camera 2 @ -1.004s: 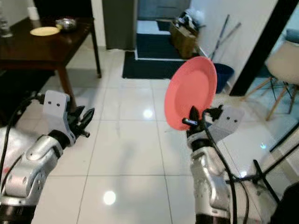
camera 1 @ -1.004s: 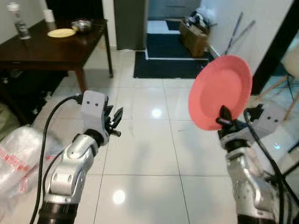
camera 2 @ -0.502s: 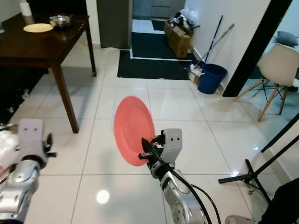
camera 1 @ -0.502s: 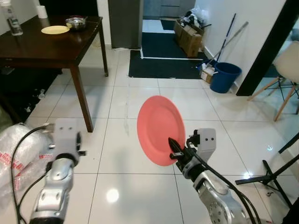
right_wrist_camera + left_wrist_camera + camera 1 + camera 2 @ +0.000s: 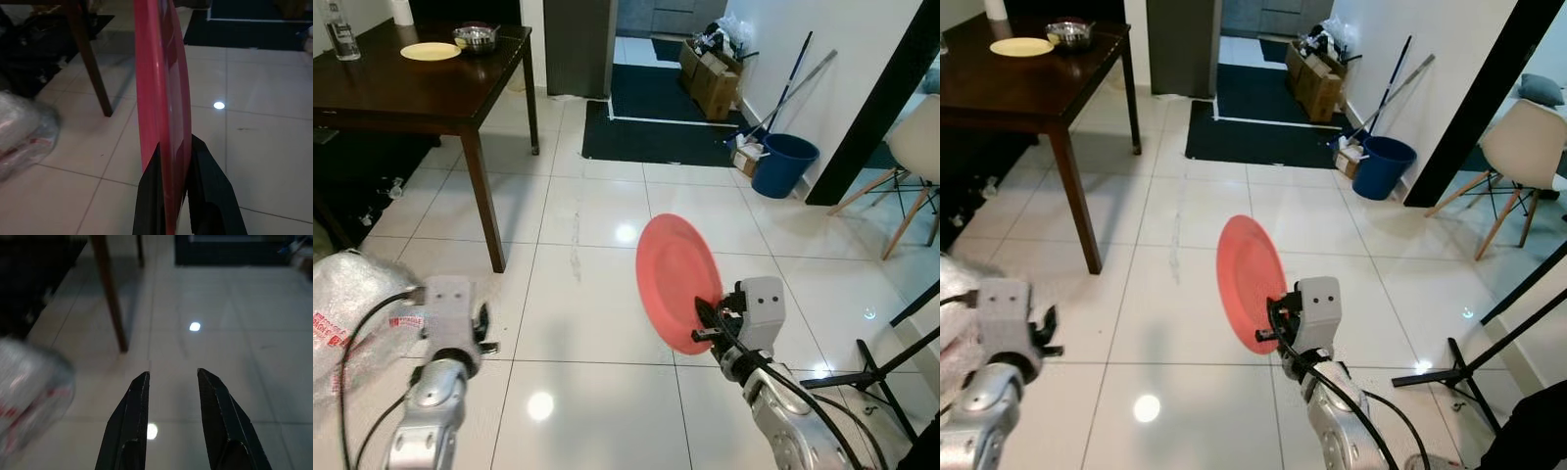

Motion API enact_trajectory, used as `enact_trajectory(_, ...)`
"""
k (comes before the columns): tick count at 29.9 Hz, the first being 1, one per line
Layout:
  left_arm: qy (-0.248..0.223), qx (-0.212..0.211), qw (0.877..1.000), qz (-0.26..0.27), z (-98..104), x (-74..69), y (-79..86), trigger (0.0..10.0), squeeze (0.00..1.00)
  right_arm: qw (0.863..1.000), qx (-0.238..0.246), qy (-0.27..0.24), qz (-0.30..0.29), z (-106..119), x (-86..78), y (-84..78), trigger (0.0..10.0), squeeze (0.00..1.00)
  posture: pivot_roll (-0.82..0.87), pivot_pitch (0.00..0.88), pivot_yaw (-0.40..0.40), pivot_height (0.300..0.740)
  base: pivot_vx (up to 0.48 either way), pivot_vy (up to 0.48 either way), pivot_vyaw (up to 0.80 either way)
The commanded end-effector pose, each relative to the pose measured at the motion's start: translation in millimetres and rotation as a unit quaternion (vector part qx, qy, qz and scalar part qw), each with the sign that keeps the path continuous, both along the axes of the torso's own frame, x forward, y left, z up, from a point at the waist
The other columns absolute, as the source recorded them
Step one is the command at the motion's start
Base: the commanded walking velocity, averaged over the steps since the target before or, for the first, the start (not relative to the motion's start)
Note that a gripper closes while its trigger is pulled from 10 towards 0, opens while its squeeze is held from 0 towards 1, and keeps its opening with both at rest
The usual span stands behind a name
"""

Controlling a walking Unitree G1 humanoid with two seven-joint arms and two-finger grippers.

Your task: Setting the table

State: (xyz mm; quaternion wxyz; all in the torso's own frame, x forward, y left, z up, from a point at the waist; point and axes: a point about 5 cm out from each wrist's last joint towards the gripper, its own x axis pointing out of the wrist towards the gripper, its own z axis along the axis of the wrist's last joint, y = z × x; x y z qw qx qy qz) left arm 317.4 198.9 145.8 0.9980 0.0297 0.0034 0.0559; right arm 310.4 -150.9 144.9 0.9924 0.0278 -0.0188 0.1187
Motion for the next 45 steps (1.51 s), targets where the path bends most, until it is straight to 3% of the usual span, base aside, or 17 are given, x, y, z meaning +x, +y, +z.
enact_trajectory(1, -0.011, 0.002, 1.0, -0.013, 2.0, 1.3, -6.4, 10.0, 0.0, 1.0, -0.006, -0.013, -0.02, 3.3, 0.5, -9.2, 10.0, 0.0, 0.02, 0.118, -0.024, 0.74, 0.251, 0.0, 0.0)
enact_trajectory(7, -0.032, 0.009, 0.999, -0.04, 11.5, 9.2, -19.5, 10.0, 0.0, 0.999, -0.007, -0.015, -0.037, 2.4, 1.7, -14.3, 10.0, 0.0, 0.01, 0.116, -0.009, 0.74, 0.353, 0.0, 0.0)
enact_trajectory(18, -0.043, 0.008, 0.997, -0.057, 16.9, 13.7, -27.3, 10.0, 0.0, 0.998, 0.006, -0.009, -0.057, -2.1, -0.4, -20.0, 10.0, 0.0, 0.0, 0.121, 0.004, 0.74, 0.423, 0.0, 0.0)
enact_trajectory(40, -0.044, 0.012, 0.996, -0.075, 17.7, 17.7, -32.2, 10.0, 0.0, 0.997, 0.015, -0.012, -0.076, -2.4, -0.7, -26.3, 10.0, 0.0, 0.0, 0.11, 0.026, 0.74, 0.41, 0.0, -0.71)
enact_trajectory(45, -0.044, 0.012, 0.996, -0.075, 17.4, 18.7, -31.2, 10.0, 0.0, 0.998, 0.004, -0.019, -0.059, -0.1, 1.3, -21.1, 10.0, 0.0, 0.0, 0.101, 0.028, 0.74, 0.406, 0.0, 0.0)
